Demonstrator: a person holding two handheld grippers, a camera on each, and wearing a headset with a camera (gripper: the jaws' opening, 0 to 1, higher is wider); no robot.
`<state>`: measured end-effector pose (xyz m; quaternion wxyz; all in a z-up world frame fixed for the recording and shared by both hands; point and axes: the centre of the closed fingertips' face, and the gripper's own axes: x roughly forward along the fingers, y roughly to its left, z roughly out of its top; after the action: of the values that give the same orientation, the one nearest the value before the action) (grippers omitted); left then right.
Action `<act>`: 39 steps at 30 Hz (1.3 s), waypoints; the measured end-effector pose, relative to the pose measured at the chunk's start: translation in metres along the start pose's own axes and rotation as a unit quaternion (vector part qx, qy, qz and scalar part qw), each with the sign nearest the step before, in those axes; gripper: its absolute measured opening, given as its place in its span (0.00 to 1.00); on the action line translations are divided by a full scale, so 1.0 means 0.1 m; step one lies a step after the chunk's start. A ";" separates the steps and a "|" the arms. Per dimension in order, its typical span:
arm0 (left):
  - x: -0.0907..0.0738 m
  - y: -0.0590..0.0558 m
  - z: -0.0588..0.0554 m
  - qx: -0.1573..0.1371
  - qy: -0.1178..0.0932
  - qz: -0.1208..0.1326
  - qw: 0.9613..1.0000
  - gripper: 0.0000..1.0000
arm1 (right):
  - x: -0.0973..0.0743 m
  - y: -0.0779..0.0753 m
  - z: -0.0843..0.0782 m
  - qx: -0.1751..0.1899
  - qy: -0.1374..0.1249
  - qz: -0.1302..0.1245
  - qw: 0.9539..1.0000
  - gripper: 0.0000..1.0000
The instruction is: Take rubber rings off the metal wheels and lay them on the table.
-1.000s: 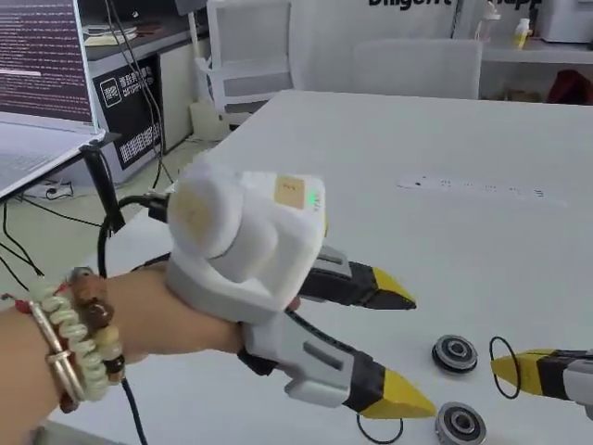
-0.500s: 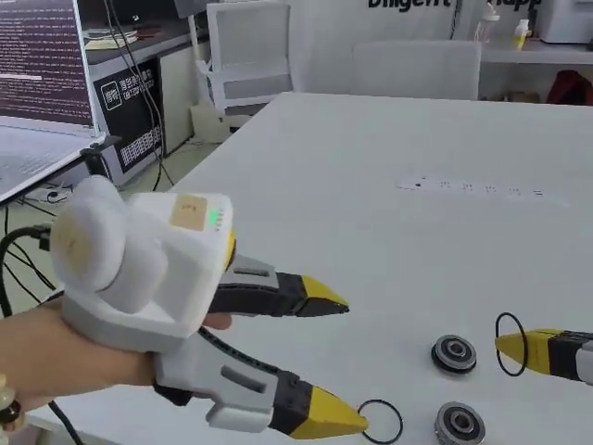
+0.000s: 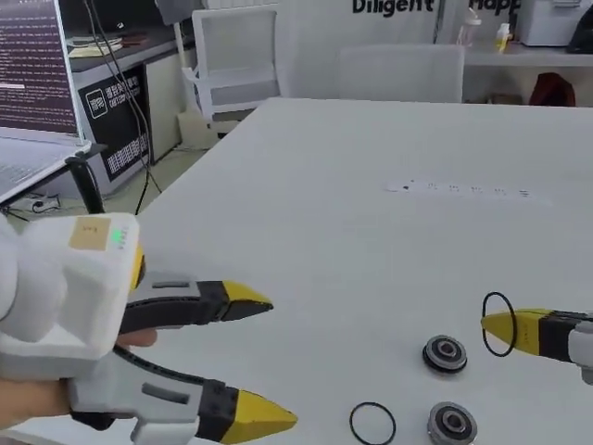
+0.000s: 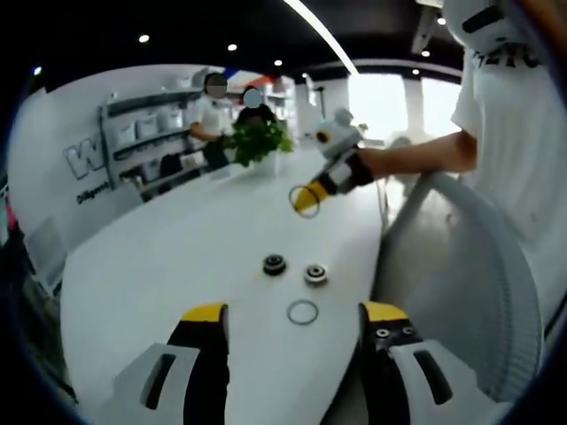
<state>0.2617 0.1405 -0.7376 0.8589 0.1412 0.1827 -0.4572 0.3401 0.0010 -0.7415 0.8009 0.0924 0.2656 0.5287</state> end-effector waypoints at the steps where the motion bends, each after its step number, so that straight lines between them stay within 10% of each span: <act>1: -0.01 0.00 -0.01 -0.006 -0.002 0.001 1.000 0.60 | 0.00 0.01 0.01 -0.003 -0.001 0.000 1.000 0.00; 22: -0.07 0.07 -0.19 -0.028 -0.018 0.015 0.999 0.61 | 0.23 0.25 -0.04 -0.028 0.012 0.015 0.999 0.00; 39: -0.08 0.14 -0.37 -0.054 -0.019 0.017 0.998 0.62 | 0.49 0.33 -0.44 -0.071 0.098 0.023 0.992 0.00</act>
<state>0.2631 0.1690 -0.7662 0.8763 0.0886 0.1881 -0.4346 0.3050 0.0534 -0.7806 0.7630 -0.0112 0.3025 0.5712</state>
